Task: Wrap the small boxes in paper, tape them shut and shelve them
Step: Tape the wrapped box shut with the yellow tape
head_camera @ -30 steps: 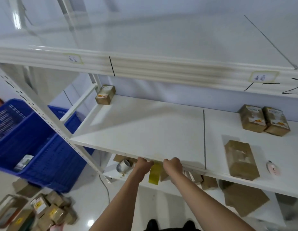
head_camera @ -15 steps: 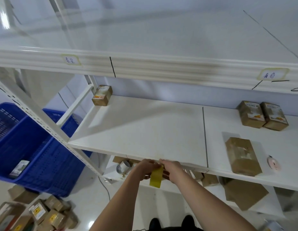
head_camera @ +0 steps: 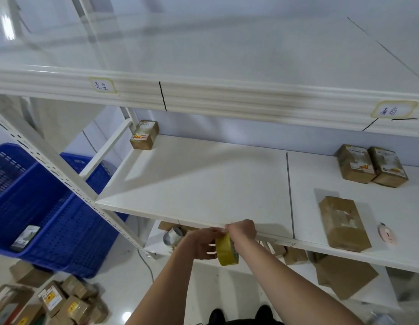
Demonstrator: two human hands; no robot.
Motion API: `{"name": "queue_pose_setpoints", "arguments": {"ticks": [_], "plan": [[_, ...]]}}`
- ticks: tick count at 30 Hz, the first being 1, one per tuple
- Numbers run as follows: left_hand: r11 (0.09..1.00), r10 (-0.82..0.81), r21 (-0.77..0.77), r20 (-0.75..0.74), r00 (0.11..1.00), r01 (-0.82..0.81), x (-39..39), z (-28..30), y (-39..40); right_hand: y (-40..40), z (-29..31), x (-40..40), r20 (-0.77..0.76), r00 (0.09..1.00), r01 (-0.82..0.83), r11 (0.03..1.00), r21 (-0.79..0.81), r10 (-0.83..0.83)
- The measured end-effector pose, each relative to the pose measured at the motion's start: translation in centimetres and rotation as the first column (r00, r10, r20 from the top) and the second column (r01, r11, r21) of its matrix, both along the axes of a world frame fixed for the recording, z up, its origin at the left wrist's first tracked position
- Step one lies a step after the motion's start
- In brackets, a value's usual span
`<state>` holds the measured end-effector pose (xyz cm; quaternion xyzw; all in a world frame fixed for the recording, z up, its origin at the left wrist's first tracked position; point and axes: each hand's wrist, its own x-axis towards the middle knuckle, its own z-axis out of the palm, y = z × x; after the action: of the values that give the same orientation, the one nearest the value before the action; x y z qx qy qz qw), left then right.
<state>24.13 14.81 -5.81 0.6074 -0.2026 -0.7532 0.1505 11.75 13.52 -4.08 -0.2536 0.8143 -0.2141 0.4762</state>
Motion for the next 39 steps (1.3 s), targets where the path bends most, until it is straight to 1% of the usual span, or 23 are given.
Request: {"name": "queue_pose_setpoints", "arguments": {"ticks": [2, 4, 6, 7, 9, 11, 13, 15, 16, 17, 18, 20, 22, 23, 26, 27, 29, 32, 33, 36, 39], "plan": [[1.000, 0.010, 0.028, -0.024, 1.000, -0.010, 0.0, -0.1, 0.1, -0.1, 0.1, 0.2, -0.048, 0.998, -0.043, 0.999, -0.025, 0.042], [0.999, 0.009, 0.046, -0.057, 0.998, -0.007, 0.2, -0.1, 0.3, -0.1, 0.3, 0.6, -0.098, 0.987, -0.135, 0.988, -0.072, 0.127], [0.999, 0.036, 0.044, -0.131, 0.991, -0.031, 0.6, -0.1, 0.4, 0.0, 0.6, 1.2, -0.139, 0.969, -0.222, 0.966, -0.133, 0.204], [0.998, 0.063, 0.029, -0.165, 0.984, -0.059, 0.9, 0.0, 0.4, -0.1, 0.8, 1.3, -0.159, 0.961, -0.254, 0.953, -0.167, 0.228], [0.994, 0.087, -0.053, -0.192, 0.977, -0.099, 1.5, 0.2, 0.2, -0.5, 1.2, 1.1, -0.146, 0.962, -0.259, 0.939, -0.224, 0.231], [0.984, 0.068, -0.150, -0.161, 0.985, -0.093, 1.9, 0.9, -0.5, -0.9, 1.6, 0.4, -0.060, 0.979, -0.202, 0.949, -0.242, 0.193], [0.970, 0.004, -0.240, -0.094, 0.996, -0.027, 2.1, 1.9, -1.6, -1.2, 1.8, -0.6, 0.117, 0.988, -0.071, 0.970, -0.231, 0.101], [0.942, -0.108, -0.314, 0.038, 0.993, 0.115, 2.0, 3.4, -2.6, -1.4, 1.9, -2.0, 0.344, 0.938, 0.027, 0.975, -0.219, 0.051], [0.916, -0.185, -0.338, 0.125, 0.975, 0.217, 1.9, 4.2, -3.1, -1.5, 2.3, -2.8, 0.441, 0.895, 0.026, 0.977, -0.209, 0.071], [0.883, -0.257, -0.349, 0.201, 0.945, 0.314, 1.7, 4.8, -3.6, -1.5, 2.8, -3.7, 0.505, 0.857, 0.000, 0.980, -0.201, 0.104], [0.852, -0.314, -0.353, 0.247, 0.917, 0.387, 1.2, 5.4, -4.2, -1.5, 3.3, -4.7, 0.536, 0.833, -0.029, 0.978, -0.205, 0.136], [0.799, -0.393, -0.373, 0.272, 0.879, 0.472, -0.1, 6.0, -5.3, -1.5, 4.4, -6.6, 0.506, 0.839, -0.090, 0.968, -0.234, 0.200], [0.753, -0.449, -0.397, 0.272, 0.851, 0.525, -1.7, 6.4, -6.0, -1.6, 5.4, -8.4, 0.456, 0.865, -0.090, 0.959, -0.267, 0.208], [0.735, -0.472, -0.401, 0.276, 0.837, 0.546, -2.5, 6.6, -6.4, -1.7, 5.7, -9.4, 0.466, 0.863, -0.071, 0.959, -0.274, 0.197], [0.694, -0.514, -0.423, 0.276, 0.812, 0.583, -5.1, 7.2, -7.1, -1.7, 6.8, -12.5, 0.574, 0.802, -0.010, 0.965, -0.261, 0.164], [0.682, -0.516, -0.431, 0.289, 0.806, 0.591, -6.1, 7.5, -7.3, -1.8, 7.0, -13.7, 0.574, 0.803, -0.006, 0.966, -0.260, 0.160], [0.652, -0.526, -0.443, 0.320, 0.788, 0.615, -8.0, 7.9, -7.6, -1.7, 7.6, -16.0, 0.525, 0.838, -0.009, 0.964, -0.264, 0.151], [0.623, -0.559, -0.423, 0.347, 0.753, 0.658, -11.1, 8.6, -7.7, -1.9, 8.1, -19.5, 0.353, 0.919, -0.069, 0.954, -0.292, 0.175], [0.626, -0.566, -0.417, 0.338, 0.752, 0.659, -12.0, 8.5, -7.8, -2.1, 8.3, -20.8, 0.324, 0.931, -0.068, 0.953, -0.297, 0.167], [0.665, -0.533, -0.460, 0.261, 0.805, 0.589, -14.8, 8.1, -7.8, -2.7, 9.0, -25.0, 0.327, 0.938, -0.012, 0.952, -0.305, 0.116], [0.631, -0.508, -0.538, 0.259, 0.822, 0.559, -17.7, 8.2, -7.5, -2.8, 9.6, -29.0, 0.331, 0.941, 0.044, 0.950, -0.310, 0.065]]}}
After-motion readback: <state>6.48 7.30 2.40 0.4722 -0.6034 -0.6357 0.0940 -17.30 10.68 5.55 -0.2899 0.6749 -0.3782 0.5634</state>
